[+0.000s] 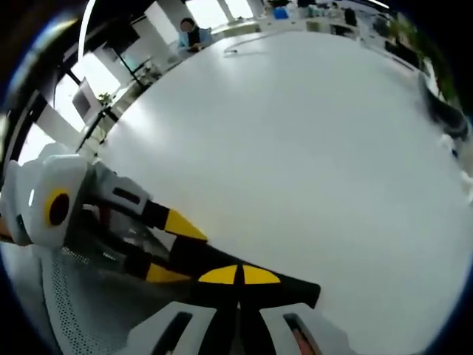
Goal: Press the specified remote control buttons in sequence, fully releasing each button before pressing the next.
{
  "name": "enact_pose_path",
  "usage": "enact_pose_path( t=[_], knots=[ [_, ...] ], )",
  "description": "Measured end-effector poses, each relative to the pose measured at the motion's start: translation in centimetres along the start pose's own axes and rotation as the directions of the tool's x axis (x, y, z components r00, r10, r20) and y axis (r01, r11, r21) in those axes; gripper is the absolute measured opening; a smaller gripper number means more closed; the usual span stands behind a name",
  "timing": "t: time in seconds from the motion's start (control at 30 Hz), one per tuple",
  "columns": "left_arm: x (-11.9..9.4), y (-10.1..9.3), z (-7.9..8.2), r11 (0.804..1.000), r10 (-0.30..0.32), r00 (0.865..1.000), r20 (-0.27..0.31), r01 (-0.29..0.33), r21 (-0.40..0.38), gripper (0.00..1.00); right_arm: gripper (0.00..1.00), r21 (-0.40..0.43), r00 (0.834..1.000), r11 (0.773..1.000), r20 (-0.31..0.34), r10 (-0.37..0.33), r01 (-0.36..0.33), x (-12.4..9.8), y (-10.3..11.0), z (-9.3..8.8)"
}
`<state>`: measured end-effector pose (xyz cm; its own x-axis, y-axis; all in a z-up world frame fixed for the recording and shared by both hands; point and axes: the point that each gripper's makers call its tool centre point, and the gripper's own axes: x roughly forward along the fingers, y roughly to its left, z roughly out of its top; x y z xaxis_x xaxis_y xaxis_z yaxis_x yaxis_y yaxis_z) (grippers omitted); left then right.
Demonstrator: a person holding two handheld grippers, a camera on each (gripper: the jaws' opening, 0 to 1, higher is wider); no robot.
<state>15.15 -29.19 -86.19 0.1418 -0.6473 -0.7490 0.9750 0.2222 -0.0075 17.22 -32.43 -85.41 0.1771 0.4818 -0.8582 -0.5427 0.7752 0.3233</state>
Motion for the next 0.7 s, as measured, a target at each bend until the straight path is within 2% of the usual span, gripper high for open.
enact_pose_path(
  t=[0.27, 0.57, 0.7],
  knots=[
    [0.03, -0.02, 0.01, 1.0, -0.003, 1.0, 0.017, 0.003, -0.001, 0.23, 0.0, 0.063, 1.0, 0.998, 0.009, 0.015, -0.015, -0.02, -0.22, 0.08],
    [0.05, -0.07, 0.03, 1.0, 0.0, 1.0, 0.015, 0.0, 0.014, 0.23, 0.0, 0.023, 1.0, 0.999, -0.004, -0.023, 0.024, 0.16, -0.18, 0.12],
    [0.06, -0.07, 0.05, 1.0, 0.002, 1.0, 0.016, -0.002, 0.014, 0.24, 0.0, 0.043, 1.0, 0.999, 0.003, -0.013, 0.013, 0.09, -0.33, 0.13]
  ],
)
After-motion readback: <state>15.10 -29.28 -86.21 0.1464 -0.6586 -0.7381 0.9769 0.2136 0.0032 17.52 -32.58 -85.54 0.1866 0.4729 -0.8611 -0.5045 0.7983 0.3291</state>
